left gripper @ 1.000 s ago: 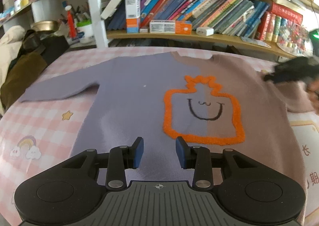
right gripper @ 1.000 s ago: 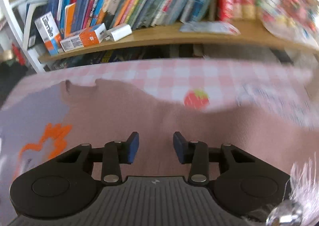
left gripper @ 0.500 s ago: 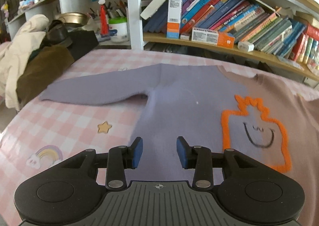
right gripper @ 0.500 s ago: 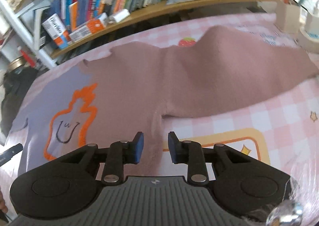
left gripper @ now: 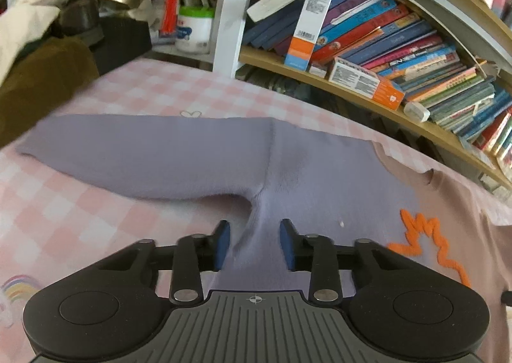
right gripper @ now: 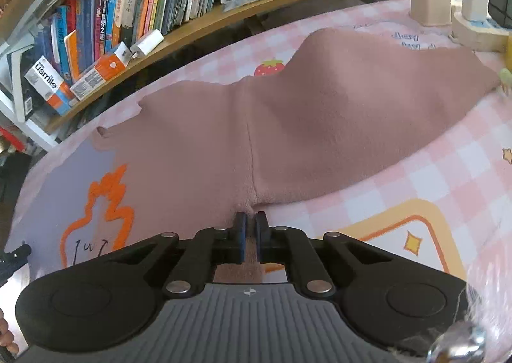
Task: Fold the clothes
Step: 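Pinch the pink hem with the right gripper while the left gripper pinches the lavender hem, then tug the hem taut with both grippers, regrasp, then open both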
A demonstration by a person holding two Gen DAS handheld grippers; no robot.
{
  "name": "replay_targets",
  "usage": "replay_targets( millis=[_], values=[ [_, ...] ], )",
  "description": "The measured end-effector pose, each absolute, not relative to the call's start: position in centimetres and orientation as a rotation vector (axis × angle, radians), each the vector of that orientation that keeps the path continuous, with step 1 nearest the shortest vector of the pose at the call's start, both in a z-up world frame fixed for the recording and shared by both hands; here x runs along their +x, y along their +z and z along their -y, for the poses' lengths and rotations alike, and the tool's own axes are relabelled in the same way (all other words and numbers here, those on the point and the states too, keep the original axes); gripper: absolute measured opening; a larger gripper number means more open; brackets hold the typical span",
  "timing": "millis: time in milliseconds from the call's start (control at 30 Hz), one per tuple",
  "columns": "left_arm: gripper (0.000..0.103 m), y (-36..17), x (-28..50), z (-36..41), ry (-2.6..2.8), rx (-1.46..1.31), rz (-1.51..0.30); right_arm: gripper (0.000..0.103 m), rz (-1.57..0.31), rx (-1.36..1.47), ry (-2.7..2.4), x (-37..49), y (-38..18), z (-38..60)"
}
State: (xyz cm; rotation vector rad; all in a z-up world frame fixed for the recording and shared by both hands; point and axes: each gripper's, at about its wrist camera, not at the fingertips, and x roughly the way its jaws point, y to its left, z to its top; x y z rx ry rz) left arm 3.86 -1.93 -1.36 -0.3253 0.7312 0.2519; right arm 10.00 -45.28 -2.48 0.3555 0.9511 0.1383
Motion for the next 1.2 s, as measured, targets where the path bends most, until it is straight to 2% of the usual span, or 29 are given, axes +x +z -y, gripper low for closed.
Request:
replay_targets(
  millis=[333, 1033, 1167, 1200],
  values=[
    [0.004, -2.0, 6.7, 1.4, 0.25, -0.319, -0.747, 0.005, -0.902, 0.243, 0.104, 14.5, -2.7, 42.9],
    [0.005, -1.7, 6.3, 1.0, 0.238, -0.271, -0.746, 0.005, -0.918, 0.205, 0.158, 13.0, -2.4, 41.6],
    [0.01, -1.0, 4.6, 1.6, 0.223, -0.26, -0.746, 0.006, -0.919, 0.193, 0.147, 13.1, -2.4, 41.8],
    [0.012, -0.9, 4.1, 1.7, 0.219, -0.257, -0.746, 0.011, -0.922, 0.193, 0.143, 13.0, -2.4, 41.9]
  ],
)
